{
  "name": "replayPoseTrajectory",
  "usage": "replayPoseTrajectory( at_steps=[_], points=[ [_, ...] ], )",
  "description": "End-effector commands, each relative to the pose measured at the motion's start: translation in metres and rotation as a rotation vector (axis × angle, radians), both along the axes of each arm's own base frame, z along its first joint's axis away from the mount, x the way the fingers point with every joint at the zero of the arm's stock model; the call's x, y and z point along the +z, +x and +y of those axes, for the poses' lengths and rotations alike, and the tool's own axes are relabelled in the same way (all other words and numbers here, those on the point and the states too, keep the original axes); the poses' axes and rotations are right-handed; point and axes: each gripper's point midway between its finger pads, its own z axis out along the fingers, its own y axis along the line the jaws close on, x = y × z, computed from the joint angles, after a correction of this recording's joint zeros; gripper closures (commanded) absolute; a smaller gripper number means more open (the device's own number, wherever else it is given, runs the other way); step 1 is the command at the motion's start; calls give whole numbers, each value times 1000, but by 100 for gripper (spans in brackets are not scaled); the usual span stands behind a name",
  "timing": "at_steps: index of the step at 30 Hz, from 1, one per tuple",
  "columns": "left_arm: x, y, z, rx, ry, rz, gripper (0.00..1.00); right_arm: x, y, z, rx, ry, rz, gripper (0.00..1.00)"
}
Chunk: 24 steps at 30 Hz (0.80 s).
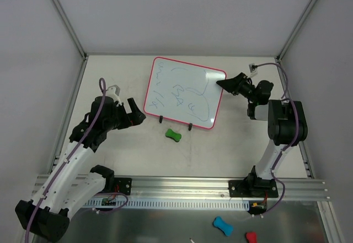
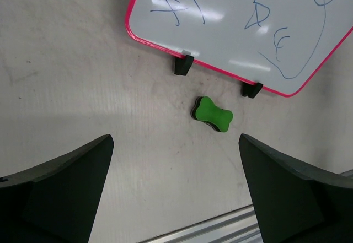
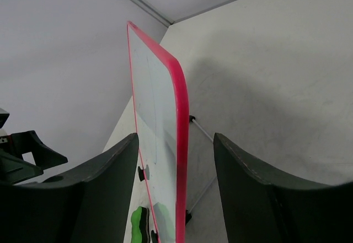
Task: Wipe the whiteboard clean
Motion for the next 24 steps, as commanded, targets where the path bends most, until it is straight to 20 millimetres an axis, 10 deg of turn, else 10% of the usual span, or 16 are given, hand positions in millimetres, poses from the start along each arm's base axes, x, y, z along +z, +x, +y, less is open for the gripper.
replayPoseTrajectory(
  at_steps=[1,17,24],
  points=[
    [13,7,-12,-58,23,-54,1,24,-1,11,59,-8,-124,42],
    [-28,-2,-11,190,-51,71,1,10,-4,13,65,-21,-107,53],
    [-37,2,-51,32,90,116,1,8,-4,14,68,-23,-104,56]
  ],
)
